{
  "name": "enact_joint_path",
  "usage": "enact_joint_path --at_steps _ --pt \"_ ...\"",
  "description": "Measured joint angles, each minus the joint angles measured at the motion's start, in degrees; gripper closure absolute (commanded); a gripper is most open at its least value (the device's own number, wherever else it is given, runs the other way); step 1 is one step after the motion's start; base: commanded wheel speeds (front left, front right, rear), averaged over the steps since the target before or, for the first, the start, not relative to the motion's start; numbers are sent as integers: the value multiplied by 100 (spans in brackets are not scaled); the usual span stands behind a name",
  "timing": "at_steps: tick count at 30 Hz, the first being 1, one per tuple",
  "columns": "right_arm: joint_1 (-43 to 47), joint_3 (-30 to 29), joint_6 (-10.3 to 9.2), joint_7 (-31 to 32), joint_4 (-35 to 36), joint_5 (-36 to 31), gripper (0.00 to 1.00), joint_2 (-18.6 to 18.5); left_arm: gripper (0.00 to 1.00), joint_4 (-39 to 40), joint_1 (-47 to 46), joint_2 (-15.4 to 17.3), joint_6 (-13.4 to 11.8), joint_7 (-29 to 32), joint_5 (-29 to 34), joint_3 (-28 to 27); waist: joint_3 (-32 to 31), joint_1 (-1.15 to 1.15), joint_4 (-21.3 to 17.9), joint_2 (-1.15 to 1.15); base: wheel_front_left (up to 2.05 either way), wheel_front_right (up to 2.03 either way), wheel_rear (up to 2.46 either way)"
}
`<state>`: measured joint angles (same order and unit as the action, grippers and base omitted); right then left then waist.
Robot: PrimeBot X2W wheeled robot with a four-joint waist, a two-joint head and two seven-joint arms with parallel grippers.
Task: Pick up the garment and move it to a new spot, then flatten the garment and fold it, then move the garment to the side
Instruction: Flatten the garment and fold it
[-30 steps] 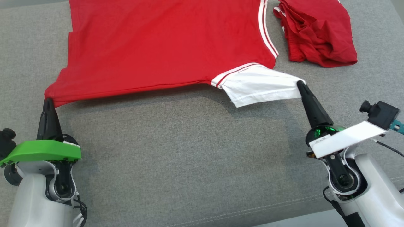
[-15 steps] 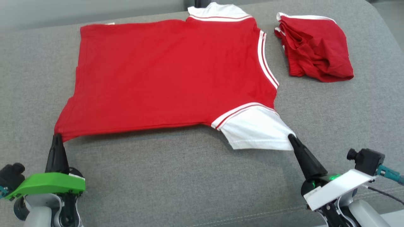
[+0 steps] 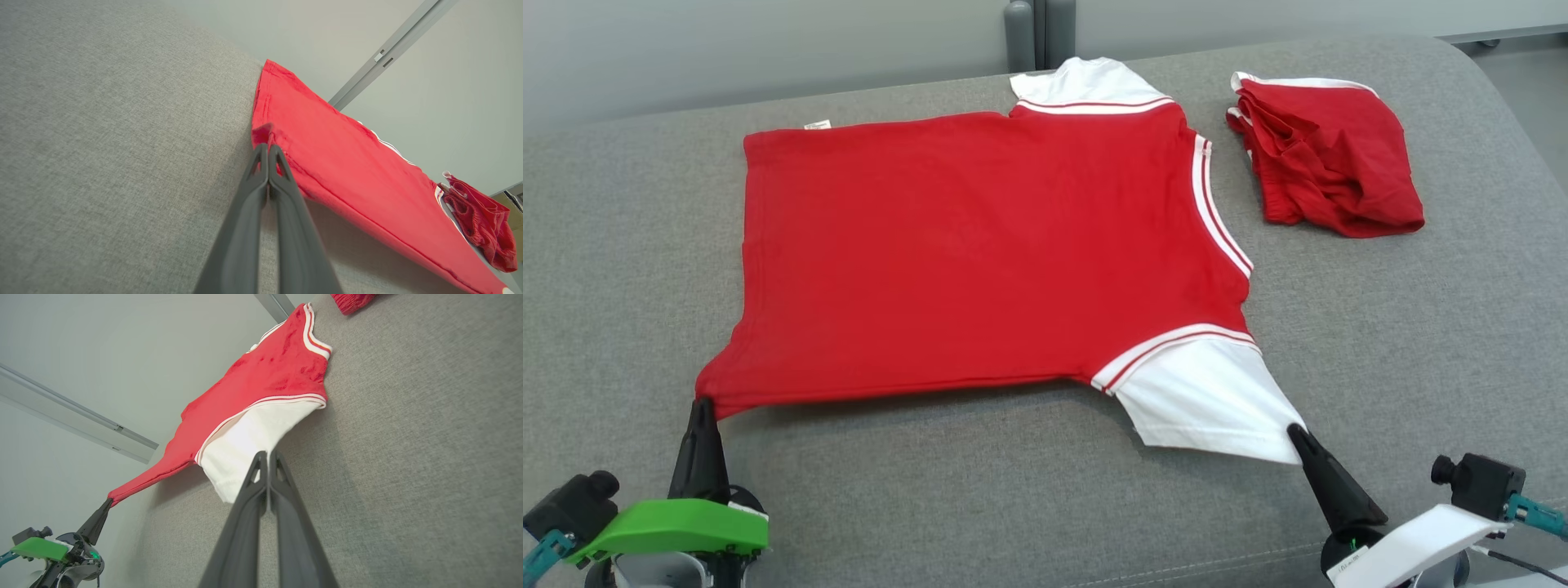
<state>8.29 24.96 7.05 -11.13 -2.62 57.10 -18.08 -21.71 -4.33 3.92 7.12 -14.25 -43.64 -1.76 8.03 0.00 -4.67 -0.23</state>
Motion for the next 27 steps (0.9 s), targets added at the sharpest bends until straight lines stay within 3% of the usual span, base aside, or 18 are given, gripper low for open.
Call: enact_joint_path --at_steps 10,18,24,25,26,27 --pt "309 131 0 -2 -221 174 100 -25 100 116 415 -31 1 0 -133 49 -109 0 101 0 0 0 0" --pt "267 241 1 -43 -624 209 100 3 100 -169 489 -63 1 0 -146 419 -210 0 85 0 0 0 0" --pt "90 286 1 -47 -1091 -46 100 -29 100 -419 489 -42 1 0 2 560 -266 0 98 0 0 0 0" --pt "56 282 1 -55 -1161 -76 74 -20 85 -461 489 -12 1 0 85 581 -269 0 99 0 0 0 0" --pt "34 278 1 -83 -1221 -76 62 -4 72 -514 489 16 1 0 165 593 -272 0 102 0 0 0 0" --pt "25 277 2 -97 -1266 -80 25 9 55 -555 489 36 1 0 193 592 -276 0 105 0 0 0 0"
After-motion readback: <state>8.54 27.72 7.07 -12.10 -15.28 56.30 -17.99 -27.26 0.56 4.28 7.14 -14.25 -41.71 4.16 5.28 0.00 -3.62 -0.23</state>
